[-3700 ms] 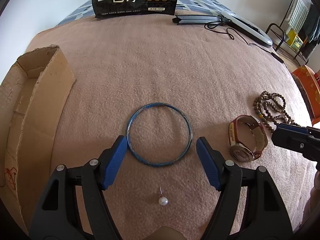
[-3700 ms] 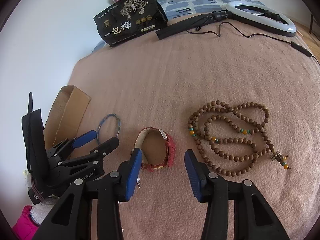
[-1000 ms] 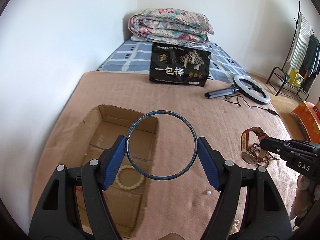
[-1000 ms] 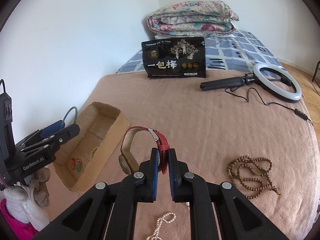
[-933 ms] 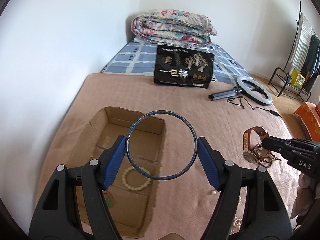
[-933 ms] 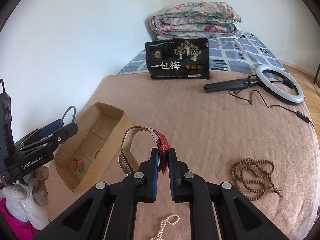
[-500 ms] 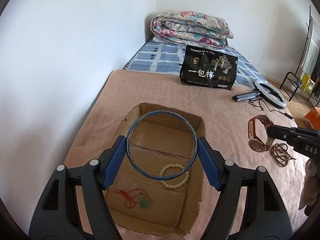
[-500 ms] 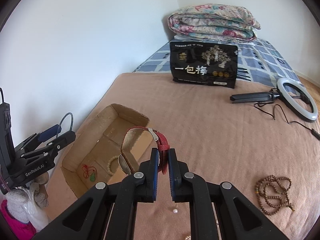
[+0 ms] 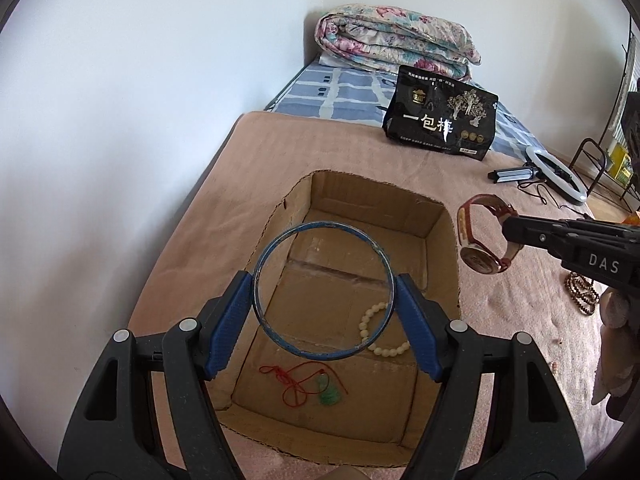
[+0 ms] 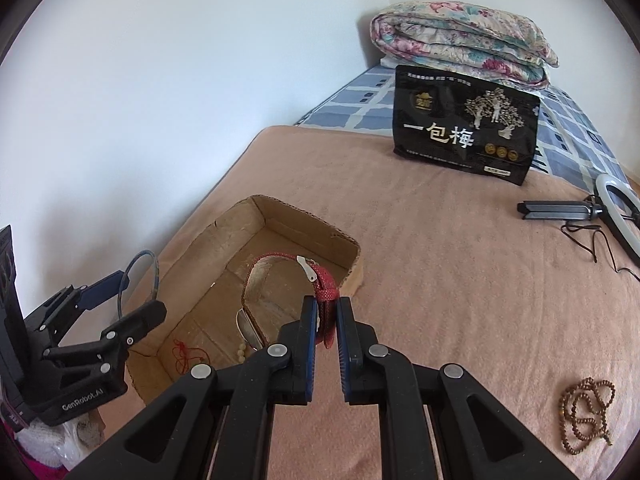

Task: Organize jewelry
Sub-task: 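Carry bangle with left tool while right tool carries watch over box, then open left tool releasing bangle into box while right tool drops watch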

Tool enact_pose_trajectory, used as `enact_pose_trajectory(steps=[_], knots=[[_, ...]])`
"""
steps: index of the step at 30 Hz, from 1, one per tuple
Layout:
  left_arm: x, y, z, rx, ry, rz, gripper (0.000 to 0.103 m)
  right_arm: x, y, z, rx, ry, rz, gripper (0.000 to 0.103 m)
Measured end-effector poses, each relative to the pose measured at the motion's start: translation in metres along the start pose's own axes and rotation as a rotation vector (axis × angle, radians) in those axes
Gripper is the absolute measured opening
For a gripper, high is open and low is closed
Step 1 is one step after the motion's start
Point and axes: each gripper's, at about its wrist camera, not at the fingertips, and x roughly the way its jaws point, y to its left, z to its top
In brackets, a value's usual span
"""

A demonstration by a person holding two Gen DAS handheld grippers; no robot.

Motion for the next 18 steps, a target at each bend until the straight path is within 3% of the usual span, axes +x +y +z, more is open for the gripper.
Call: enact_pose_trajectory(steps=[18], knots=[[0.008,0.011,-0.006,-0.014,0.012,-0.004,0.074,0.036,0.014,0.01,-0.011,0.034,-0.018,0.007]])
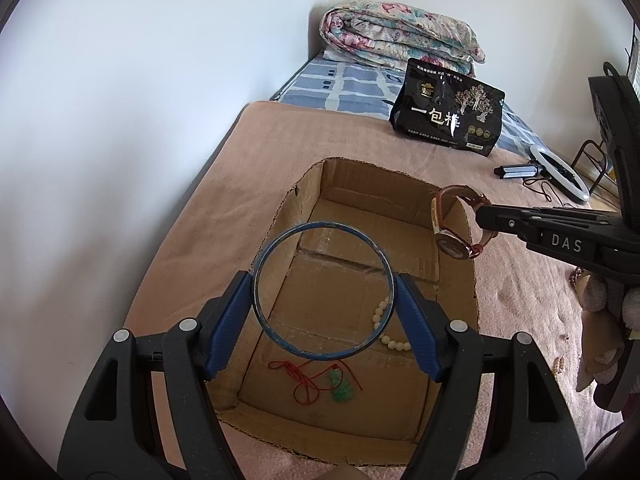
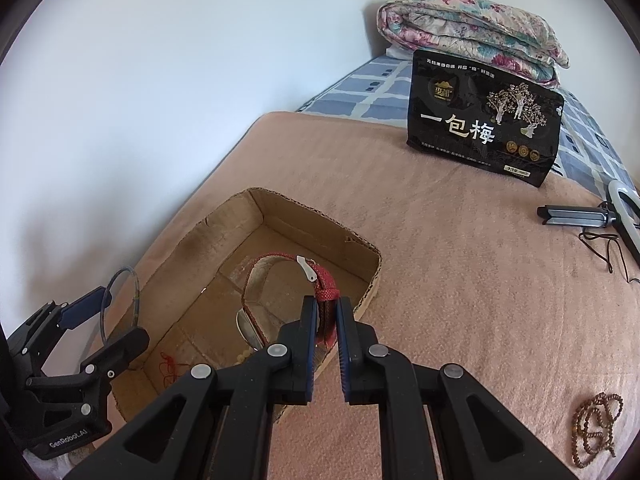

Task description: Organize jewelry

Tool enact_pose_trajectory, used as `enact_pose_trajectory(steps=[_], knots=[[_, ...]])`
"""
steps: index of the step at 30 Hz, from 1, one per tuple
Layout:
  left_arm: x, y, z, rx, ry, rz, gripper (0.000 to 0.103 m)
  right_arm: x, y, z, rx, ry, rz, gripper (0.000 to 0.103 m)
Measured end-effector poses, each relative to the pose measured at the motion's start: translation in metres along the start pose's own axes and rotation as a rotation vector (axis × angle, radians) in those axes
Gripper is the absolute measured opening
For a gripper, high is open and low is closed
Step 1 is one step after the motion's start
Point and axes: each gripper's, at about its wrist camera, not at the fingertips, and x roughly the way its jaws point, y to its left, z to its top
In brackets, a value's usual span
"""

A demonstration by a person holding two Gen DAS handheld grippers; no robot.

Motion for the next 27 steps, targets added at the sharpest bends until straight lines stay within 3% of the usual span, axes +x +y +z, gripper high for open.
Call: enact_pose_trajectory(steps=[4,6,12,15,18,27], knots=[[0.001,-0.002,-0.001,0.012,-0.001,-0.003,0.074,0.003,0.001,0.002,0.002,0.003,0.021,0.009],[0.0,-0.002,-0.001,0.014,-0.003,-0.006,0.074,0.002,0.001,0.003,0.007,-0.004,0.031,0.014],[0.0,-0.004,0.001,0.013,0.009,-0.002,0.075,-0.008,0.003,0.004,-0.001,-0.039,0.014,0.059],[0.0,-0.004,0.001,0.004,0.01,0.002,0.082,-0.012,0.003,0.004,-0.004,-0.057,0.01,0.075],[0.0,-0.004,0.001,-0.001,0.011,0.008,0.083,-0.015,0.002,0.003,-0.002,-0.066,0.007,0.084],[-0.003,-0.004,0.001,0.001,0.011,0.012,0.083,-0.024,0.0,0.001,0.002,-0.083,0.001,0.093]])
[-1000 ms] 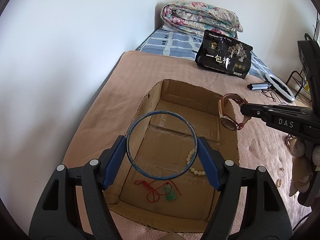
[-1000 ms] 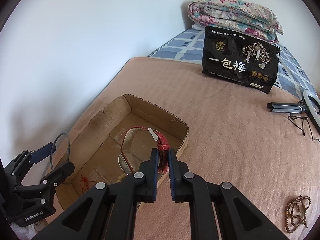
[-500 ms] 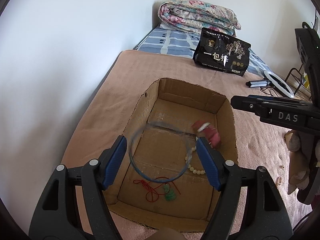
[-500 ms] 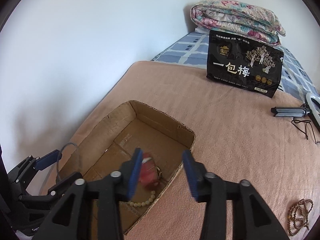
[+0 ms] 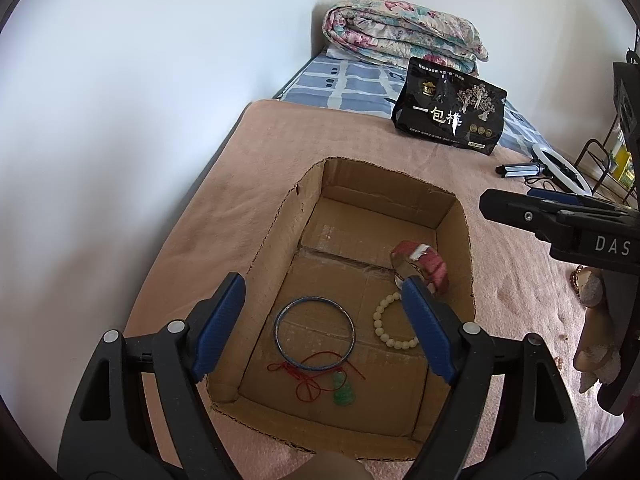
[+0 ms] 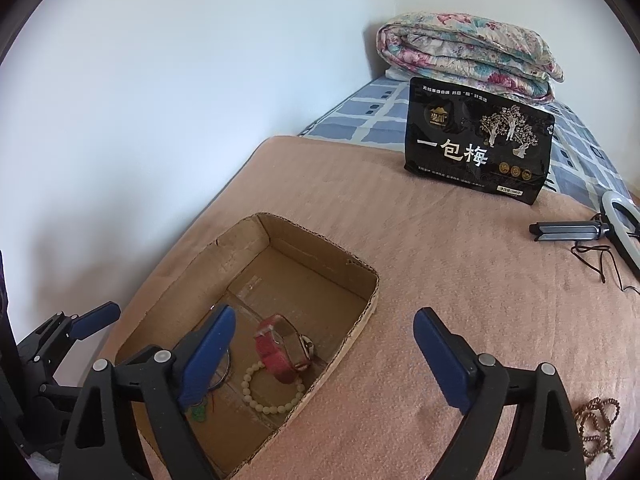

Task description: Organize jewelry

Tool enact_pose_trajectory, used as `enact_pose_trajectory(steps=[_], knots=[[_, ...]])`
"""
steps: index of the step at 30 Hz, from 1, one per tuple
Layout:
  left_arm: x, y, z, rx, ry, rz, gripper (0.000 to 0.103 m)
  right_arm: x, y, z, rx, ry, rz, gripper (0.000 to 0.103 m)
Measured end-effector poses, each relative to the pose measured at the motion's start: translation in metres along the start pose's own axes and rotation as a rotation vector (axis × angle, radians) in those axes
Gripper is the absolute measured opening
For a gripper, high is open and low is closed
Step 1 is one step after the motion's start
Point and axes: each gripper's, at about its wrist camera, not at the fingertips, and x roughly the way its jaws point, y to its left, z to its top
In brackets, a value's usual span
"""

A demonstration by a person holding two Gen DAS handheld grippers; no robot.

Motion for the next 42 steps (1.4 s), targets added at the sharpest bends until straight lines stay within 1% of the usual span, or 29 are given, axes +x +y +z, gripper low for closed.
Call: enact_pose_trajectory(steps=[7,11,17,26,29,42], knots=[[-0.008,0.0,0.003,0.005,-0.015,0.004,0.083,-0.012,-0.001,0.0,-0.003,-0.014,0.001,0.094],[-0.017,-0.003,0.005,0.006,-0.03,0.007,0.083,-0.021,-0.003,0.0,-0.002,-0.03,0.004,0.096],[-0.033,-0.01,0.008,0.013,-0.055,0.002,0.083,-0.04,-0.006,-0.002,0.0,-0.054,0.004,0.097],[-0.062,-0.035,0.012,0.053,-0.101,-0.016,0.083,-0.078,-0.02,-0.009,0.014,-0.096,-0.003,0.098],[-0.072,-0.045,0.013,0.067,-0.117,-0.023,0.083,-0.093,-0.029,-0.013,0.025,-0.119,-0.013,0.1],[-0.11,-0.088,0.008,0.12,-0.159,-0.065,0.083,-0.154,-0.065,-0.036,0.066,-0.175,-0.058,0.103]])
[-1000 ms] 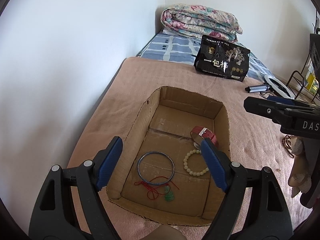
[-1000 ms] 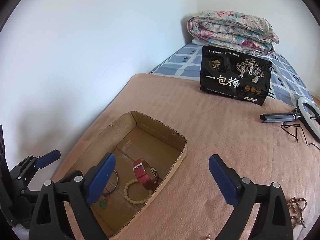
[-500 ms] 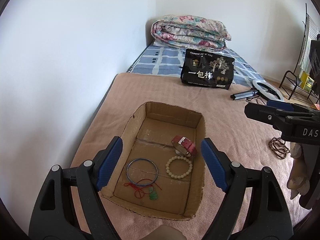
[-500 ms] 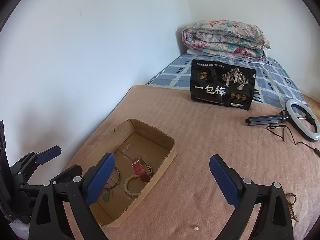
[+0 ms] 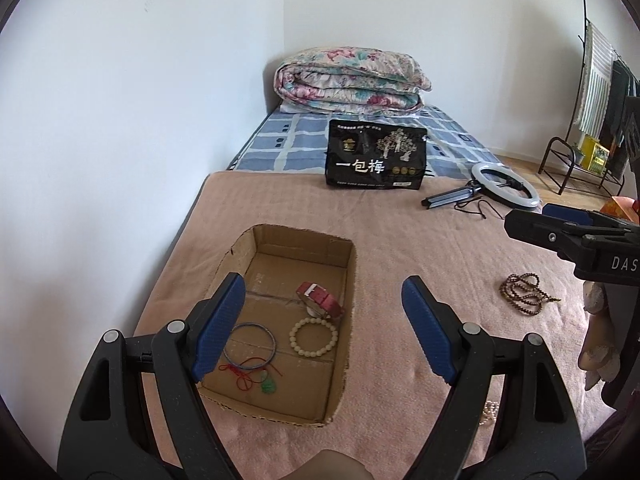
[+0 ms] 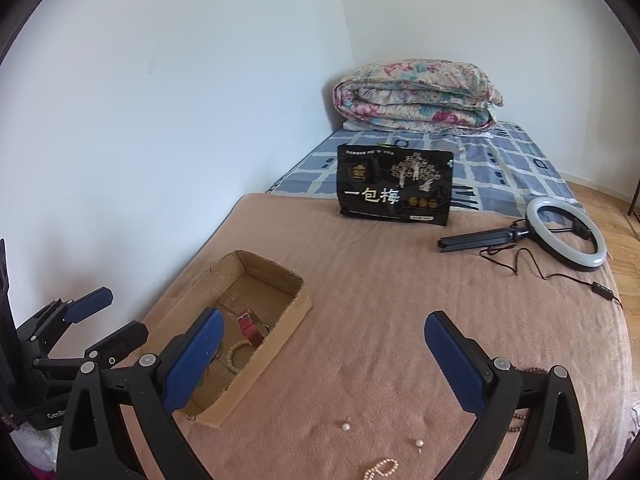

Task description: Organize jewelry

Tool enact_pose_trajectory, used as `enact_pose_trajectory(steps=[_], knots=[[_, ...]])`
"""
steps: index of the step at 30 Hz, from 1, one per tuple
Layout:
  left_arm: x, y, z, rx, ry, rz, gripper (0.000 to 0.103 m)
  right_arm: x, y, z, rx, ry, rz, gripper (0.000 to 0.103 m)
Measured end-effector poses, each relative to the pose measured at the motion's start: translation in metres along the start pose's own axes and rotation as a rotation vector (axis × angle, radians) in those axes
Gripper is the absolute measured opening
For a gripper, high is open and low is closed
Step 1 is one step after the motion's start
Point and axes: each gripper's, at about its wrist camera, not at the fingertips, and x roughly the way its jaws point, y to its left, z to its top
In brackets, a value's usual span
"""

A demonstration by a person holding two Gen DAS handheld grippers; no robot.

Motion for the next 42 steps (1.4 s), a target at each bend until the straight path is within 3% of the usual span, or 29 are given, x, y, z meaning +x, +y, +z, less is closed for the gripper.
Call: enact_pose_trajectory(steps=[11,26,42], knots=[[-0.015,-0.042,-0.005,0.045,-0.006,-0.045,0.083,-0.051,-0.047,-0.02,0.024,-0.02,-0.075,0.103],[-0.007,-0.095,-0.033,0.082,0.057,-0.142,0.083,-0.096,-0.137,-0.064,0.122,0.003,-0.202,0.103],[0.016,-0.136,-0.08,0.118,0.177,-0.22,0.083,-0.085,-0.202,-0.098,0.198,0.073,-0.268,0.103]])
